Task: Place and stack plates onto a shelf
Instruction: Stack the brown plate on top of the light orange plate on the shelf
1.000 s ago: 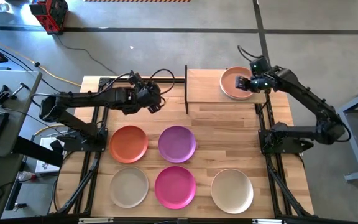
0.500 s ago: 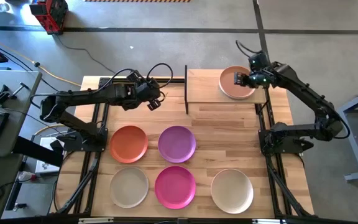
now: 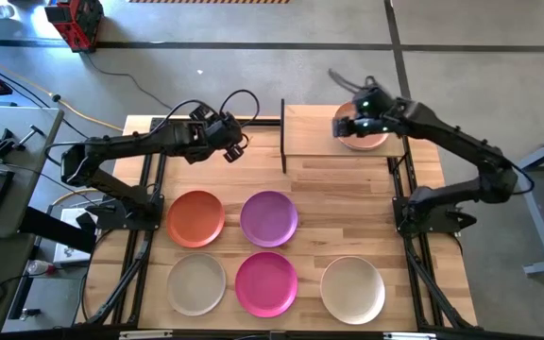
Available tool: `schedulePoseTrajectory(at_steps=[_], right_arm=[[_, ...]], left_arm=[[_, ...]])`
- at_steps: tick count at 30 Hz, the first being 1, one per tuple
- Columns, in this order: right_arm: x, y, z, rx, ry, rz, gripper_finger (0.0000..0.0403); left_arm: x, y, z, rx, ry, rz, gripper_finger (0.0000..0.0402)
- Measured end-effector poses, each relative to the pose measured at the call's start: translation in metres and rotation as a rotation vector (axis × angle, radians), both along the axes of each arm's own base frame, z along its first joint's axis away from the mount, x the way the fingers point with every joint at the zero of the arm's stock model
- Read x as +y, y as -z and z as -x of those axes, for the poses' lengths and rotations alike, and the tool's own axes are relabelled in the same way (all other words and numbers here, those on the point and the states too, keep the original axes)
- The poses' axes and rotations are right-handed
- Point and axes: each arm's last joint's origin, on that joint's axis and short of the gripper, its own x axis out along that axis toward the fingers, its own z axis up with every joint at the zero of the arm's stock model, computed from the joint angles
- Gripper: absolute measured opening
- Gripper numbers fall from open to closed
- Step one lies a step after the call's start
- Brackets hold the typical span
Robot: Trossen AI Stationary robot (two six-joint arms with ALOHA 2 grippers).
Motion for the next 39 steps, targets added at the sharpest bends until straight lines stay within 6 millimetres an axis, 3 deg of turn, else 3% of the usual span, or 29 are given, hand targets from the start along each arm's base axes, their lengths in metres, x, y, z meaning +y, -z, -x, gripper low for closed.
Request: schedulePoseTrajectory(at_steps=[7, 16, 33, 39], right_arm=[[-0.003, 0.025, -0.026, 0.098, -0.032, -0.042, 0.0135], [-0.011, 0.043, -0.038, 0.160, -0.035, -0.082, 0.0135], [-0.013, 0.042, -0.021, 0.268, 0.053, -0.086, 0.0135], [-0.011, 0.022, -0.026, 0.239, -0.022, -0.019, 0.0135]], left_arm=[[0.010, 0.000, 0.004, 0.000, -0.037, 0.000, 0.0127], [0.013, 0.000, 0.005, 0.004, -0.049, 0.001, 0.0127], [0.013, 0.000, 0.005, 0.004, -0.048, 0.001, 0.0127], [0.009, 0.006, 0.010, 0.031, -0.032, 0.100, 0.0127]])
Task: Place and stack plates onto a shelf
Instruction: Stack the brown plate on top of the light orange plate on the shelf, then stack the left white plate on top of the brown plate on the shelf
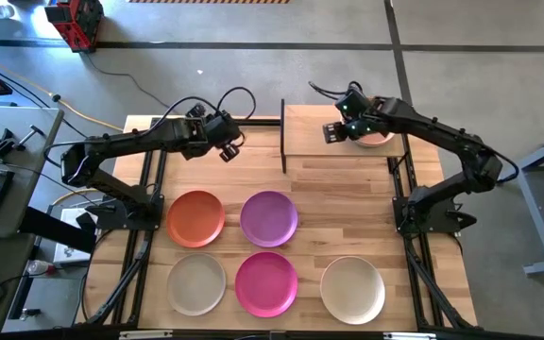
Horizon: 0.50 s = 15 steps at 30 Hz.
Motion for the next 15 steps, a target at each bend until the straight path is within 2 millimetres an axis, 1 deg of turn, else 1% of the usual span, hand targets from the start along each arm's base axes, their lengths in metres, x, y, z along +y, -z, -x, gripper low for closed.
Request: schedulePoseTrajectory(at_steps=[5, 8, 12, 15], right_arm=[[0.008, -0.033, -0.010, -0.064, -0.137, 0.091, 0.0135], [0.012, -0.054, -0.013, -0.107, -0.185, 0.146, 0.0135], [0.018, -0.078, -0.014, -0.166, -0.219, 0.200, 0.0135], [0.022, -0.090, -0.015, -0.202, -0.230, 0.223, 0.0135]], left_arm=[[-0.007, 0.008, 0.009, 0.010, -0.026, 0.196, 0.0127], [-0.015, 0.013, 0.013, 0.023, -0.039, 0.297, 0.0127], [-0.030, 0.026, 0.019, 0.091, -0.034, 0.434, 0.0127], [-0.044, 0.038, 0.021, 0.155, 0.011, 0.515, 0.0127]])
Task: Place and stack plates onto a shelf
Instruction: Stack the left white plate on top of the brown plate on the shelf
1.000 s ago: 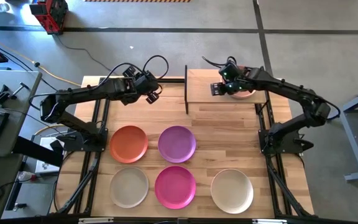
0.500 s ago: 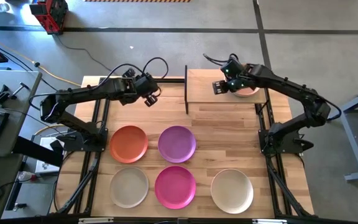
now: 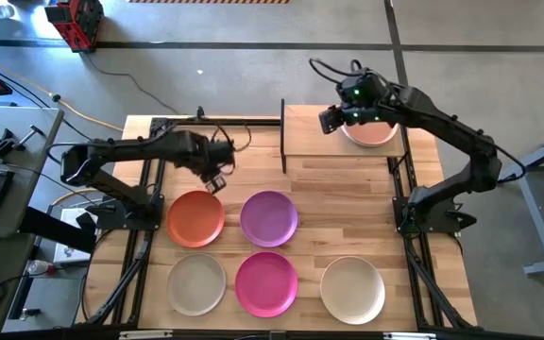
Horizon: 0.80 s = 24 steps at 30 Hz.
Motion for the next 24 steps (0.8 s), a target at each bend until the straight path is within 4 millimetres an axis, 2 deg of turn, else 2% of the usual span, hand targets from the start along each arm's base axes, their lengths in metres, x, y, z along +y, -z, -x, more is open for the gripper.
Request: schedulePoseTrajectory(at_steps=[4, 10, 20, 24], right_arm=[[0.004, -0.007, -0.001, -0.024, -0.004, -0.001, 0.0135], [0.016, -0.003, -0.001, 0.005, 0.005, -0.081, 0.0135], [0.046, -0.001, -0.011, 0.019, -0.067, -0.120, 0.0135], [0.058, -0.001, -0.015, 0.021, -0.112, -0.121, 0.0135]], left_arm=[[-0.023, 0.015, 0.001, 0.034, 0.068, 0.100, 0.0127], [-0.064, 0.032, 0.005, 0.093, 0.217, 0.135, 0.0127], [-0.126, 0.036, 0.009, 0.039, 0.484, 0.127, 0.0127], [-0.140, 0.036, 0.008, -0.022, 0.473, 0.138, 0.0127]])
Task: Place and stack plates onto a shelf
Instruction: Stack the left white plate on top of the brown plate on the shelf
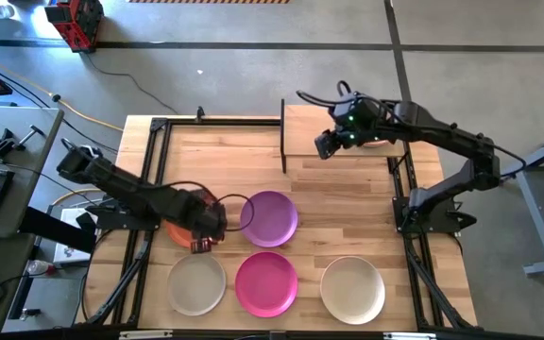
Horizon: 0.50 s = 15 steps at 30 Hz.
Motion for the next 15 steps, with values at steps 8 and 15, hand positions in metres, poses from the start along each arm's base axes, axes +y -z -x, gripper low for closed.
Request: schedulePoseTrajectory(at_steps=[8, 15], right_arm=[[0.017, 0.000, -0.004, 0.009, -0.041, 0.035, 0.0135], [0.020, 0.001, -0.003, 0.027, -0.060, 0.023, 0.0135]], left_arm=[[-0.014, -0.001, -0.003, -0.054, 0.203, -0.005, 0.0127], [-0.032, -0.001, -0.005, -0.091, 0.398, 0.085, 0.0127]])
